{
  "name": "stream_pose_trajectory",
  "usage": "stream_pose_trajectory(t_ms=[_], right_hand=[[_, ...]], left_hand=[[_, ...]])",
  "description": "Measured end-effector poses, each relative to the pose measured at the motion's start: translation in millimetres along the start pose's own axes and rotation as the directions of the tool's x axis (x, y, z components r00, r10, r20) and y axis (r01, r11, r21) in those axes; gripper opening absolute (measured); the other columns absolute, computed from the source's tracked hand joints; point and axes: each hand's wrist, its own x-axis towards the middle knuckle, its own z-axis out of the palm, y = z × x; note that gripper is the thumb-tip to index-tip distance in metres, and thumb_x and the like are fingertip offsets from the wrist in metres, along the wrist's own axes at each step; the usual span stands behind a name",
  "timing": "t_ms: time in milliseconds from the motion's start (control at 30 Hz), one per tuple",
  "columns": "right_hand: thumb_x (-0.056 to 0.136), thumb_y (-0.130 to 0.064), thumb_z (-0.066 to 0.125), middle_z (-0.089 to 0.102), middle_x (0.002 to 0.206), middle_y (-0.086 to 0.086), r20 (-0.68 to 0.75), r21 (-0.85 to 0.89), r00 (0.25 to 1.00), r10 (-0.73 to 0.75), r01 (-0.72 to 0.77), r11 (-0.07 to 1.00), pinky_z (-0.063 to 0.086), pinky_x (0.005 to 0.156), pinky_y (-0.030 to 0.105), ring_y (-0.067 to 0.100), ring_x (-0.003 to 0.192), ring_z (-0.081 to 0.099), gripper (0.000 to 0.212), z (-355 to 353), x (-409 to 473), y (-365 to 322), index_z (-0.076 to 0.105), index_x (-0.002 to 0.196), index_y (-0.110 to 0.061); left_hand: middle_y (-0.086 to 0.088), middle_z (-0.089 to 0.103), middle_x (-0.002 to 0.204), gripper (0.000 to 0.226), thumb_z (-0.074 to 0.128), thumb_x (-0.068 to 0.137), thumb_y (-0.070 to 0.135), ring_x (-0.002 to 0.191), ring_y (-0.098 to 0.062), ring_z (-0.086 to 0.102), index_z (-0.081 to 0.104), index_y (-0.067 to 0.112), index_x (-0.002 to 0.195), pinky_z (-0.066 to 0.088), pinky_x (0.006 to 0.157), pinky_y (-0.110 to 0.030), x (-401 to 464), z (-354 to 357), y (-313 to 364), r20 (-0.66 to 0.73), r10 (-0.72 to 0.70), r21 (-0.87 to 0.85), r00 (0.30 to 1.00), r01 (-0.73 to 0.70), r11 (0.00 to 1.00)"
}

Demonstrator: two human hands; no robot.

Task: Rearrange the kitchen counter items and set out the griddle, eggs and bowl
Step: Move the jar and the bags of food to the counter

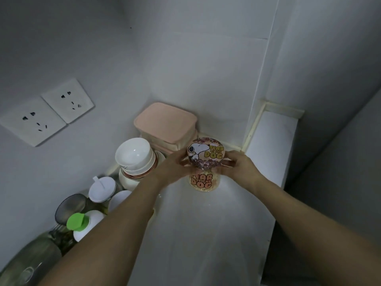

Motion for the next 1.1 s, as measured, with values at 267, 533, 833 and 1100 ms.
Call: stream_pose_trajectory(t_ms=[267, 533, 833, 1100], right_hand=[[0.073, -0.016, 0.082, 0.060, 0.102, -0.019, 0.019, -0.074, 1.000, 0.000, 0.001, 0.997, 0.046, 0.076, 0.008, -0.001, 0.095, 0.060, 0.034, -16, 26, 0, 0.067, 0.099, -0.031], [0.090, -0.050, 0.059, 0.070, 0.106, -0.016, 0.034, -0.006, 0.990, 0.135, -0.135, 0.991, 0.045, 0.094, 0.018, 0.002, 0.104, 0.063, 0.025, -25, 47, 7, 0.068, 0.104, -0.032], [0.099, -0.030, 0.049, 0.068, 0.117, -0.001, -0.019, 0.039, 0.983, 0.182, -0.181, 0.983, 0.044, 0.106, 0.037, 0.016, 0.110, 0.062, 0.029, -20, 77, 23, 0.064, 0.121, -0.017], [0.101, -0.022, 0.046, 0.066, 0.121, 0.004, -0.032, 0.190, 0.977, 0.210, -0.200, 0.961, 0.047, 0.098, 0.028, 0.017, 0.109, 0.062, 0.030, -16, 91, 17, 0.059, 0.127, -0.013]], left_hand=[[0.009, 0.063, 0.128, 0.072, 0.081, 0.072, 0.001, 0.123, -0.016, 0.055, 0.051, 0.020, 0.135, 0.046, 0.103, -0.042, 40, 5, -18, -0.082, 0.021, -0.036, 0.996, -0.024, 0.999], [0.004, 0.060, 0.133, 0.077, 0.078, 0.071, -0.008, 0.115, -0.003, 0.057, 0.047, 0.013, 0.139, 0.050, 0.082, -0.010, 66, 15, -29, -0.132, 0.076, -0.043, 0.988, -0.082, 0.996], [0.007, 0.060, 0.132, 0.071, 0.080, 0.072, -0.001, 0.124, -0.011, 0.053, 0.051, 0.019, 0.134, 0.047, 0.100, -0.027, 86, 10, -39, -0.157, 0.046, -0.045, 0.986, -0.054, 0.998], [0.005, 0.058, 0.135, 0.070, 0.074, 0.076, -0.005, 0.127, -0.011, 0.052, 0.047, 0.019, 0.136, 0.043, 0.105, -0.033, 103, 5, -46, -0.151, 0.055, -0.117, 0.987, -0.074, 0.990]])
